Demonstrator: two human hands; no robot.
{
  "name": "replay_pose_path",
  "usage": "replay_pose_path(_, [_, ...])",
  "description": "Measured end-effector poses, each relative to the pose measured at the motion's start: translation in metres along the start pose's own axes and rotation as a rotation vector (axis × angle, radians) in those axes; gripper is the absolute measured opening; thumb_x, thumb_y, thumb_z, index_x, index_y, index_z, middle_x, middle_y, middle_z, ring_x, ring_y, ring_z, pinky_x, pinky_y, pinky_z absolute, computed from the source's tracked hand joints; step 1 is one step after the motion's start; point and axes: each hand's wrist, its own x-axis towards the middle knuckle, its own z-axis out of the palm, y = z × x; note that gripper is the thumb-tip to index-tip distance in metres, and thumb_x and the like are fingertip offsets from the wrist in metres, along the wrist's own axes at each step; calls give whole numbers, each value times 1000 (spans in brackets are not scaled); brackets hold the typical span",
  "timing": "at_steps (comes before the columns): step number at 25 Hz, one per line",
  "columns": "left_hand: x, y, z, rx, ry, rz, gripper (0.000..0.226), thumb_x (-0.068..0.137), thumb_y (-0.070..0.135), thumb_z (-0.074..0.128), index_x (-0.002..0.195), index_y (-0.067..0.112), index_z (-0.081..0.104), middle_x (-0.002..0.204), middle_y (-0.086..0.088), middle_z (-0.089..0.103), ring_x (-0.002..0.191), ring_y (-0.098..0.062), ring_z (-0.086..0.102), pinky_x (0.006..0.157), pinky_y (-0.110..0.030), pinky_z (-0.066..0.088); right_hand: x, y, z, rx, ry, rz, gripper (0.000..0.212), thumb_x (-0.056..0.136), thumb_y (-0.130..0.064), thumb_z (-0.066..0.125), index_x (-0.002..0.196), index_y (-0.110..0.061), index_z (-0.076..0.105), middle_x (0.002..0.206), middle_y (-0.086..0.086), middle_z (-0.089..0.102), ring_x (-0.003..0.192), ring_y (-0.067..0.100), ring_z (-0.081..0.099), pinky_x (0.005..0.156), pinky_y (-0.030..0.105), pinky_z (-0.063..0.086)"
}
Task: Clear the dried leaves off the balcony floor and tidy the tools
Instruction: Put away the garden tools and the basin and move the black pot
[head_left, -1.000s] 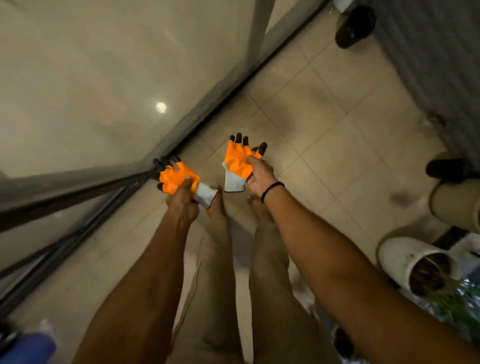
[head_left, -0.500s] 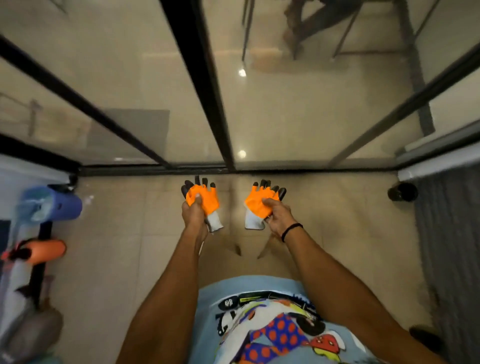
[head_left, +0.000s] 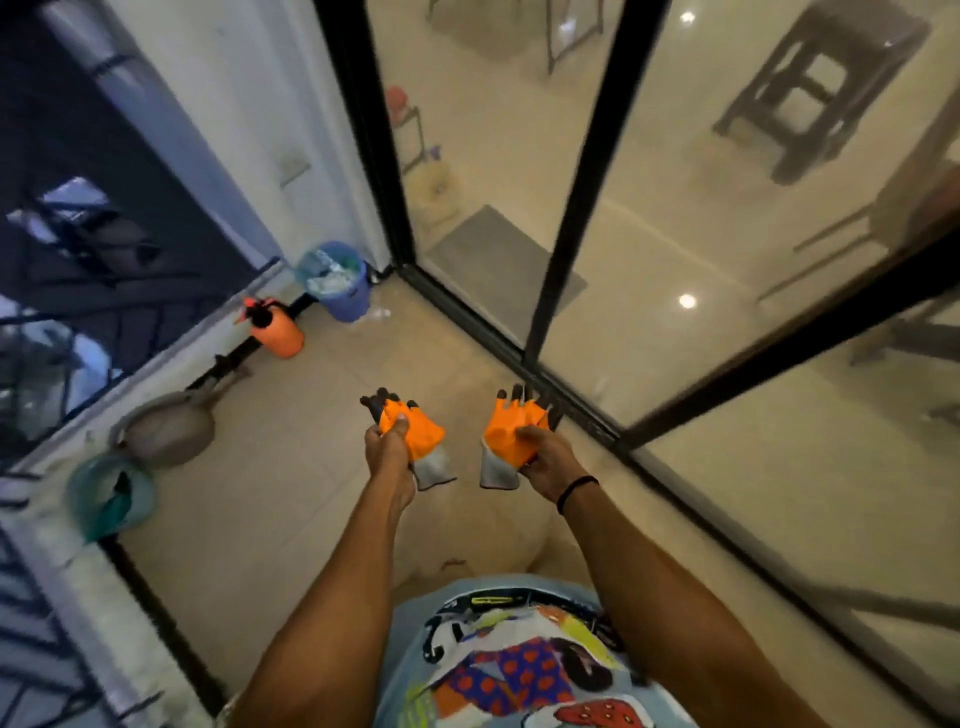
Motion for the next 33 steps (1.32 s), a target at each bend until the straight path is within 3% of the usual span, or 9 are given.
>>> replay_pose_path(3, [38,32,-42,-91,122,-43,36,94,28,69,123,12,56,122,-14,64,107,-33,63,92,-51,55,23,0,81,-142,-82,30,54,91,0,60,139,-18,44,129,14,57,104,34,60,74,47,53])
replay_pose_path(8, [95,87,-87,-355,262,-88,37,95,20,68,127,7,57,115,-16,68,84,-25,67,63,-33,53,97,-18,203,-417,-184,75,60,89,-1,61,144,-16,43,132,14,57,115,38,57,95,56,49])
replay_pose_path(11, [115,114,-111,-517,413,-126,32,96,13,66,125,5,56,110,-14,65,77,-19,64,59,-30,49,132,-10,282,-558,-297,163,59,90,2,57,144,-19,46,132,15,60,119,40,57,98,59,47])
replay_pose_path(15, [129,140,-160,-641,592,-146,35,93,24,70,122,12,54,114,-15,64,93,-29,65,80,-40,55,146,31,388,-674,-525,304,57,88,9,49,130,-29,58,130,4,64,114,29,61,75,42,58])
replay_pose_path(17, [139,140,-184,-718,660,-205,38,93,27,69,125,14,54,120,-17,64,104,-35,63,91,-48,53,148,57,433,-747,-595,351,57,89,11,46,127,-30,58,130,1,64,113,26,62,76,39,58])
replay_pose_path(21, [155,145,-240,-841,751,-189,38,97,28,64,129,11,54,125,-18,63,103,-35,62,86,-47,52,150,117,505,-891,-603,433,46,93,6,48,111,-34,59,119,4,66,110,30,62,100,50,47])
replay_pose_path(25, [174,158,-306,-878,773,-209,42,100,27,58,133,1,52,131,-23,58,101,-31,57,98,-53,50,134,177,555,-1052,-567,392,36,95,2,52,128,-11,56,124,18,63,101,33,64,75,40,57])
replay_pose_path(29, [195,179,-362,-953,912,-207,25,92,30,72,108,20,55,113,-11,60,100,-26,54,89,-41,45,115,232,600,-1162,-539,400,36,92,0,56,126,-13,55,122,19,62,104,37,61,78,45,54])
replay_pose_path(33, [242,168,-418,-1048,941,-156,28,77,37,81,97,27,63,117,-13,68,105,-31,63,98,-50,50,113,292,652,-1236,-553,414,48,89,0,57,134,-15,54,132,18,60,109,37,62,79,45,57])
